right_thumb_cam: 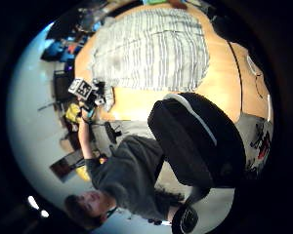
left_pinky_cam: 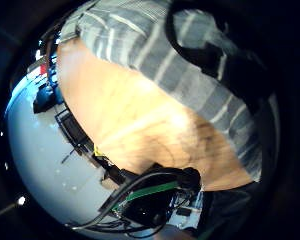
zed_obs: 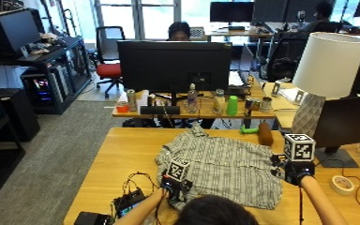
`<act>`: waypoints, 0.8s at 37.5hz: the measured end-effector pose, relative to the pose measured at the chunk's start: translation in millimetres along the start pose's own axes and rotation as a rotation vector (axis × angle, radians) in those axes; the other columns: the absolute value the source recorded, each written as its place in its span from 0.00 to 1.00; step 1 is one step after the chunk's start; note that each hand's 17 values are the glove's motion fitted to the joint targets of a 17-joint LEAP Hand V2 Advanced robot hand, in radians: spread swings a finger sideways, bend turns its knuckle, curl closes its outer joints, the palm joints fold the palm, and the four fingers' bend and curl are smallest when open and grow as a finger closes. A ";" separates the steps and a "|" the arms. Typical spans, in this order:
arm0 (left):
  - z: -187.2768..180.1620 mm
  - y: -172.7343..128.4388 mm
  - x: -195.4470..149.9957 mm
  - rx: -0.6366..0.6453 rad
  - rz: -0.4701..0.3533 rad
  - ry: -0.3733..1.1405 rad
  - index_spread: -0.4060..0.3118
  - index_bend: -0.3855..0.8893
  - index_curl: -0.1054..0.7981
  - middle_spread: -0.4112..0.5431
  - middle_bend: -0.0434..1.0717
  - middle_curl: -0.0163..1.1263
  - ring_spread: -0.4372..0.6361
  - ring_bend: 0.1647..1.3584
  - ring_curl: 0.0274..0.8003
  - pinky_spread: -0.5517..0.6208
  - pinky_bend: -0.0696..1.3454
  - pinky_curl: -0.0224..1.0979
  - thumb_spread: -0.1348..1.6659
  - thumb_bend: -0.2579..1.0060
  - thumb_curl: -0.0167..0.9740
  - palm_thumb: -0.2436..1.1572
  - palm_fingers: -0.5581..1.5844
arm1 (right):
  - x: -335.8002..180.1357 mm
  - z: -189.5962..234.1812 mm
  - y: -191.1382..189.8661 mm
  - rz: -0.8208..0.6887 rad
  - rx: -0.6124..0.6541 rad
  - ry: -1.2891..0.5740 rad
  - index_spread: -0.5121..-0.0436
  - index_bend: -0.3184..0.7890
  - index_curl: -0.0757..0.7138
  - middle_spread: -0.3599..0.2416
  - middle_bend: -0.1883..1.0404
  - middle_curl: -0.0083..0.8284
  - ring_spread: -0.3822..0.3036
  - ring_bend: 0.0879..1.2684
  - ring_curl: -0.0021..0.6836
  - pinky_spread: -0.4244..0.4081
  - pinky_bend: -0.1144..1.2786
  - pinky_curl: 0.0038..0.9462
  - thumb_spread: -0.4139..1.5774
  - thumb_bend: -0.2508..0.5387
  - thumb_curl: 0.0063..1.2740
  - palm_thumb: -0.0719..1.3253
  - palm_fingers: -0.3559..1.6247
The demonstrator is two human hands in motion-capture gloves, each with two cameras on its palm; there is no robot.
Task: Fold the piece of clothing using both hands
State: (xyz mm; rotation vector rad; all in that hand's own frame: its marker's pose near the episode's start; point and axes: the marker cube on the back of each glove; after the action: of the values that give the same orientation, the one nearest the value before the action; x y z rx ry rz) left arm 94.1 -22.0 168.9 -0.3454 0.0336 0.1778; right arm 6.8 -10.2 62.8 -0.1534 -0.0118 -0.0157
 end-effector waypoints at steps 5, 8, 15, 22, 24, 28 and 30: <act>-11.2 -19.2 -2.0 0.246 -0.028 -0.088 0.49 0.48 0.32 0.48 0.27 0.23 0.46 0.47 0.30 0.42 0.63 0.31 0.70 0.27 0.37 0.51 0.57 | -2.2 7.6 -3.7 -0.013 -0.007 0.005 0.41 0.41 0.42 0.53 0.30 0.41 0.51 0.31 0.50 0.62 0.42 0.36 0.87 0.37 0.12 0.33 0.45; -14.4 -22.8 -2.5 0.289 -0.057 -0.141 0.42 0.48 0.35 0.39 0.31 0.26 0.32 0.46 0.32 0.29 0.62 0.31 0.67 0.34 0.44 0.65 0.69 | -3.8 11.7 -4.3 -0.024 -0.018 0.004 0.41 0.41 0.42 0.53 0.30 0.42 0.51 0.31 0.51 0.62 0.42 0.36 0.87 0.36 0.12 0.33 0.45; -34.8 -25.1 1.2 0.351 0.002 -0.139 0.30 0.48 0.43 0.24 0.40 0.34 0.16 0.44 0.40 0.15 0.54 0.32 0.55 0.33 0.53 0.76 0.82 | -2.9 18.6 -5.0 -0.023 -0.039 0.007 0.41 0.41 0.43 0.53 0.30 0.42 0.51 0.30 0.51 0.62 0.42 0.37 0.87 0.34 0.13 0.34 0.45; -71.5 -20.5 -14.0 0.405 -0.091 -0.166 0.24 0.49 0.49 0.18 0.42 0.39 0.11 0.41 0.45 0.11 0.50 0.33 0.45 0.30 0.60 0.80 0.84 | -3.0 24.3 -5.9 -0.026 -0.052 0.007 0.41 0.41 0.43 0.53 0.30 0.42 0.51 0.30 0.52 0.62 0.42 0.37 0.87 0.31 0.13 0.34 0.45; -83.5 -37.7 -24.8 0.449 -0.132 -0.191 0.23 0.48 0.51 0.17 0.42 0.40 0.10 0.40 0.45 0.10 0.49 0.33 0.42 0.29 0.62 0.82 0.84 | -2.8 27.9 -9.2 -0.028 -0.055 0.006 0.41 0.41 0.44 0.53 0.30 0.42 0.51 0.30 0.52 0.62 0.42 0.37 0.87 0.31 0.13 0.34 0.45; -104.5 -73.4 -36.8 0.512 -0.116 -0.219 0.22 0.47 0.53 0.15 0.41 0.41 0.08 0.40 0.47 0.09 0.48 0.34 0.39 0.27 0.65 0.83 0.84 | -4.1 36.0 -16.1 -0.042 -0.064 0.002 0.41 0.41 0.44 0.53 0.30 0.43 0.51 0.30 0.52 0.62 0.42 0.37 0.87 0.31 0.14 0.35 0.45; -115.6 -77.9 -38.2 0.524 -0.115 -0.234 0.21 0.47 0.54 0.15 0.41 0.42 0.08 0.40 0.48 0.09 0.48 0.34 0.38 0.26 0.66 0.83 0.84 | -6.8 38.8 -16.3 -0.054 -0.068 0.000 0.41 0.41 0.44 0.53 0.30 0.43 0.51 0.30 0.52 0.62 0.41 0.37 0.87 0.31 0.14 0.35 0.45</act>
State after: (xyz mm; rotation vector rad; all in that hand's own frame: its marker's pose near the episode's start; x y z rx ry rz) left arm 70.2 -139.7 88.6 0.1975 -0.1691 0.0894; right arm -0.7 -20.2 103.6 -0.2212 -0.0149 -0.0705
